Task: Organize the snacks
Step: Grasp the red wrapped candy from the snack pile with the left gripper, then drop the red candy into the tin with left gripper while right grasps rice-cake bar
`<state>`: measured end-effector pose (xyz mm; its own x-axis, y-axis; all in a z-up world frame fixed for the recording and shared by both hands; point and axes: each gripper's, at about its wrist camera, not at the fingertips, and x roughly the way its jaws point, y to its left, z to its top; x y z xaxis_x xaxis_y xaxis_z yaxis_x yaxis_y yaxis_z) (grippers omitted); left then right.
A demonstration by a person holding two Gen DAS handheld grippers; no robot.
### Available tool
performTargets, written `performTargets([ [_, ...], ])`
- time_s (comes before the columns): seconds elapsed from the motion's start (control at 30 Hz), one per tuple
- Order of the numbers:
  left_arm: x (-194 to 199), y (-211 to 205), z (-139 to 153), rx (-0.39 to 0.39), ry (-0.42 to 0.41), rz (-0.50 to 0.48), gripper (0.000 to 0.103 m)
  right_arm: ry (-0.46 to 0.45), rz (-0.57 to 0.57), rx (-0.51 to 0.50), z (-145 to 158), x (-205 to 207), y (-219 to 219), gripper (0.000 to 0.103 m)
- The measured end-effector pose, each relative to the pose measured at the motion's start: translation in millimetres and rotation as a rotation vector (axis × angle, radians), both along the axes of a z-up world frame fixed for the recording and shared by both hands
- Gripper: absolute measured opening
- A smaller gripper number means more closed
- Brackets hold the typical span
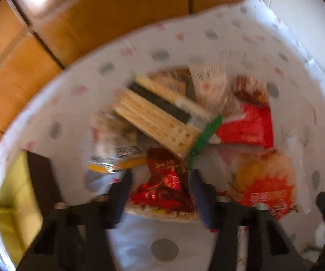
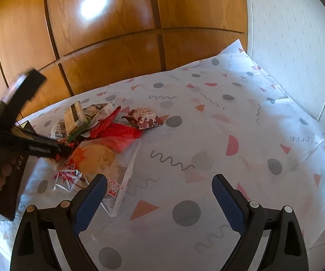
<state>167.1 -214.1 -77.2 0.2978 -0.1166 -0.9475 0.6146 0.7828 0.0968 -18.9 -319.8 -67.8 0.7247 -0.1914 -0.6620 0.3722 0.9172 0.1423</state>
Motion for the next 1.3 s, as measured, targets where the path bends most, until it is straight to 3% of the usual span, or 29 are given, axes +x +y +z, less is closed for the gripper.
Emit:
performTargets([
  [0.07,1.7,-3.4,-8.1,-0.015,0.018,-0.006,0.037,-0.001,-0.008,-0.001,0.3,-0.4,-2.5,0.095],
  [0.23,-16.5,11.3,0.3,-0.086,-0.057,0.006,0.032,0.002,-0.001,0.004,0.7,-0.8,-4.1,0.095],
  [0.5,-50.3,53.1,36.9,-0.306,-0.125,0.041,0.032,-0.012,0.069,0.037,8.8,-3.4,3.5,0.093],
  [0.6,-68.8,80.5,56.8,-0.402,-0.131,0.083,0.032,-0.028,0.166,0.05,15.8,-2.0,16.6,0.083],
  [0.73,-77.3,117.8,68.0,-0.469,-0.157,0.174,0.032,-0.069,0.335,0.058,34.1,9.5,45.3,0.07],
  [0.83,-84.0,161.3,77.2,-0.495,-0.194,0.269,0.032,-0.082,0.497,0.031,49.0,30.0,80.0,0.068],
  [0.9,-85.8,188.2,76.1,-0.492,-0.216,0.334,0.032,-0.057,0.572,0.004,50.5,47.5,103.8,0.065],
  [1.0,-89.0,234.0,71.7,-0.491,-0.218,0.443,0.032,0.03,0.642,-0.043,38.6,87.8,140.1,0.049],
  [1.07,-93.4,260.3,67.3,-0.473,-0.217,0.514,0.032,0.107,0.67,-0.079,22.9,113.8,158.3,0.048],
  [1.1,-94.3,269.0,64.9,-0.474,-0.215,0.54,0.032,0.136,0.674,-0.094,15.4,120.8,163.1,0.048],
  [1.17,-94.6,291.6,59.5,-0.492,-0.196,0.593,0.032,0.21,0.684,-0.114,-4.6,139.7,175.0,0.036],
  [1.2,-93.4,302.4,57.5,-0.503,-0.184,0.621,0.032,0.204,0.66,-0.158,-6.6,142.3,176.8,0.029],
  [1.3,-84.0,318.7,57.4,-0.534,-0.166,0.667,0.033,0.234,0.652,-0.114,-11.3,149.6,173.8,0.027],
])
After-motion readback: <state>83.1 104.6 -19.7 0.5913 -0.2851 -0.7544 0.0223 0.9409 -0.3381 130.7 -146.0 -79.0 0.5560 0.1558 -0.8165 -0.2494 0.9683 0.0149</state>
